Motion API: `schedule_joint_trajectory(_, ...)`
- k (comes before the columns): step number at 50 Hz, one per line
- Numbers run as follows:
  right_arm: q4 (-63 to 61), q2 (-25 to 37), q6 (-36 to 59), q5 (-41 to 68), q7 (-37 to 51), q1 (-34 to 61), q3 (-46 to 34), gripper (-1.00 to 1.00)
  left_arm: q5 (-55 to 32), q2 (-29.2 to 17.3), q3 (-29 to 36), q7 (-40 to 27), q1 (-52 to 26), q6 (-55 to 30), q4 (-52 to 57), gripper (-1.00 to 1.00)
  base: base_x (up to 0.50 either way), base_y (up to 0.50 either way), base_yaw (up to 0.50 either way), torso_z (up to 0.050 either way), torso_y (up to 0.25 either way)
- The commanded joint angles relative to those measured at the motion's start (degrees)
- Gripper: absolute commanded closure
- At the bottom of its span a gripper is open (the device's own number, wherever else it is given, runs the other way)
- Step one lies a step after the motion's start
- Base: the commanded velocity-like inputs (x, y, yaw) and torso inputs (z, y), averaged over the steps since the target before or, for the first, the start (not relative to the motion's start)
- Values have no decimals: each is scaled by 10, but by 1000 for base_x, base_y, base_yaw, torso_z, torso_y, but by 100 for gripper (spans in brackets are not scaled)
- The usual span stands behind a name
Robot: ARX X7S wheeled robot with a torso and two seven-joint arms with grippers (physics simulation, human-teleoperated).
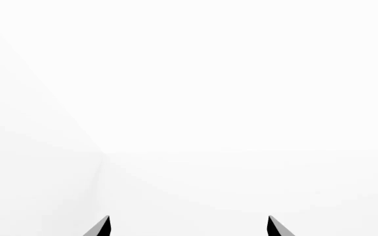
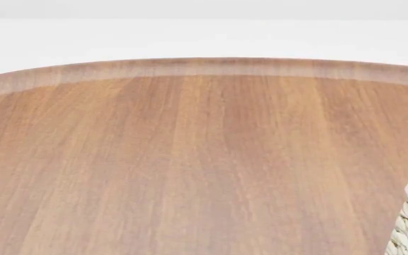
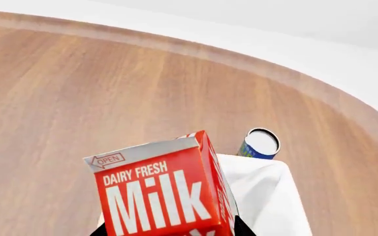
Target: Pick the milk and place it in the basket.
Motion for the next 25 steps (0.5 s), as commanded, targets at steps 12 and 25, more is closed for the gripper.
schedule_joint_trajectory(12, 64, -25, 0, -51, -7, 64, -39, 100, 11, 8, 0, 13, -7, 5, -4, -100, 0, 0, 0, 1, 1)
schedule_joint_trajectory(25, 108, -52, -7, -68, 4, 75, -61, 100, 11, 8, -8, 14, 1, 6, -3, -100, 0, 0, 0, 0, 1)
